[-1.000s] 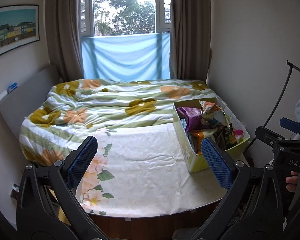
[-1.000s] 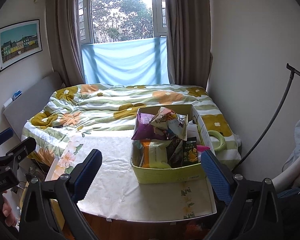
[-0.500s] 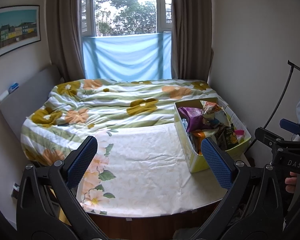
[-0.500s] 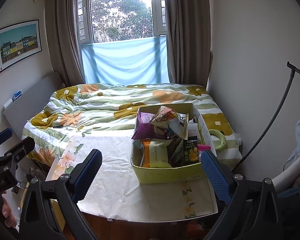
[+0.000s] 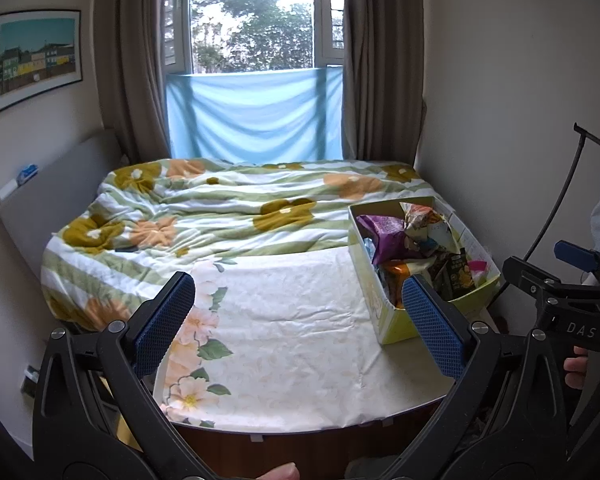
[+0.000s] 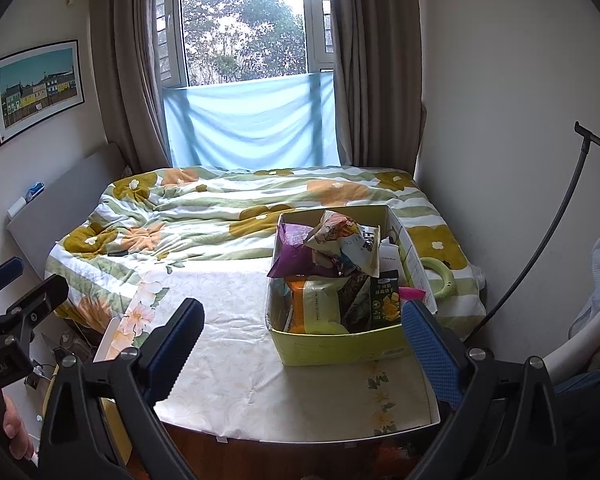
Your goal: Organize snacks
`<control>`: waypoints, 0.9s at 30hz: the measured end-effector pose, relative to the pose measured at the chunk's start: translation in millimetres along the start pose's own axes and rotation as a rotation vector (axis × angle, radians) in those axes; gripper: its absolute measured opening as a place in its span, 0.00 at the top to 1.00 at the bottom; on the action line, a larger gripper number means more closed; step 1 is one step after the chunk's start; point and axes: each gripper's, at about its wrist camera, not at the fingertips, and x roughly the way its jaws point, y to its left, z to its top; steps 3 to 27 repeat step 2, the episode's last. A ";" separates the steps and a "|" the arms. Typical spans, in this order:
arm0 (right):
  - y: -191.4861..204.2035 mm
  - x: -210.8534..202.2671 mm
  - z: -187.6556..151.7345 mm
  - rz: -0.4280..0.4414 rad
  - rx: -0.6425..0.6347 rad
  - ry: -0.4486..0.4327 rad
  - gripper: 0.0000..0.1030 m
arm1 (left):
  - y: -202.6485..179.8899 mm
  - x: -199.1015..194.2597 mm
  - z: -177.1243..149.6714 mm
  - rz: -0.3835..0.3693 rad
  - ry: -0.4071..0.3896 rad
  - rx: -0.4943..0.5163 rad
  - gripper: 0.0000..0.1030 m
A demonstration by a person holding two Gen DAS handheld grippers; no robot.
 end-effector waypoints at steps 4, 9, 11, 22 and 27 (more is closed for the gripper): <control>2.8 1.4 -1.9 0.002 0.003 0.003 0.05 | -0.1 -0.9 -0.8 -0.001 -0.005 -0.001 0.00; 2.8 1.4 -1.9 0.002 0.003 0.003 0.05 | -0.1 -0.9 -0.8 -0.001 -0.005 -0.001 0.00; 2.8 1.4 -1.9 0.002 0.003 0.003 0.05 | -0.1 -0.9 -0.8 -0.001 -0.005 -0.001 0.00; 2.8 1.4 -1.9 0.002 0.003 0.003 0.05 | -0.1 -0.9 -0.8 -0.001 -0.005 -0.001 0.00; 2.8 1.4 -1.9 0.002 0.003 0.003 0.05 | -0.1 -0.9 -0.8 -0.001 -0.005 -0.001 0.00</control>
